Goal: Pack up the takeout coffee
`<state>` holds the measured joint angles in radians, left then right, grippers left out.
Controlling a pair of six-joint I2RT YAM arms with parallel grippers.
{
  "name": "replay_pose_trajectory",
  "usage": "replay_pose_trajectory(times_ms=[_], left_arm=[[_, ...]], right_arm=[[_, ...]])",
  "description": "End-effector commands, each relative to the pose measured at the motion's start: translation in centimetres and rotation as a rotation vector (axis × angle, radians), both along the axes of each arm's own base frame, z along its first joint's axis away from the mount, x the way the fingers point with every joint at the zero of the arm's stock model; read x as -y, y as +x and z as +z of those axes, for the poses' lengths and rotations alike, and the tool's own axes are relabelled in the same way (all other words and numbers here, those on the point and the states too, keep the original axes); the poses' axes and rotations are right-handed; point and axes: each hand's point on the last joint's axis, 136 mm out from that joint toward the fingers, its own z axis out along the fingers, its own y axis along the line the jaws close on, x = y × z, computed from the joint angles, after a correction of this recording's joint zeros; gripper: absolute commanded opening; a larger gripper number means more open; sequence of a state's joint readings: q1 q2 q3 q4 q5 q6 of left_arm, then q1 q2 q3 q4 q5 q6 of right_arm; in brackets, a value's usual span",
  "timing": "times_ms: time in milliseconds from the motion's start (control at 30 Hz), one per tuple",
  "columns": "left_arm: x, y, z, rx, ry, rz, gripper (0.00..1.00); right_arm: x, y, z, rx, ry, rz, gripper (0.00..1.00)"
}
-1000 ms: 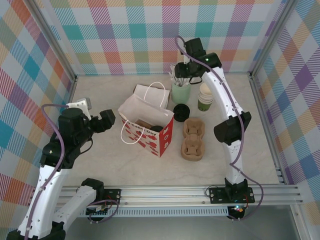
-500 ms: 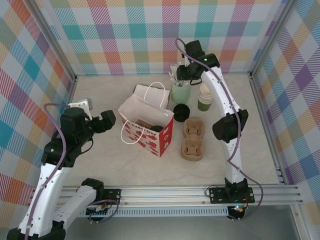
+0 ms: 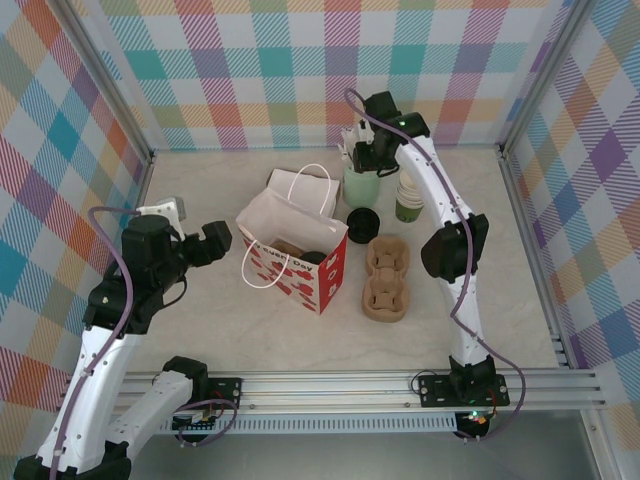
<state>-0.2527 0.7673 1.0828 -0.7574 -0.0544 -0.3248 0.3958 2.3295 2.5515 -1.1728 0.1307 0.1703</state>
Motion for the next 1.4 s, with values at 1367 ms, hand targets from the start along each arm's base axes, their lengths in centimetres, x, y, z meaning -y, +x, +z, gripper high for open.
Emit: replay_pose_trajectory(times_ms=[1367], left_arm=[[0.5,0.8,-1.0,-0.026,-0.007,-0.011,0.93]], right_arm=[[0.2,-0.6,2.8,0.064,-0.009,0.041,0.31]])
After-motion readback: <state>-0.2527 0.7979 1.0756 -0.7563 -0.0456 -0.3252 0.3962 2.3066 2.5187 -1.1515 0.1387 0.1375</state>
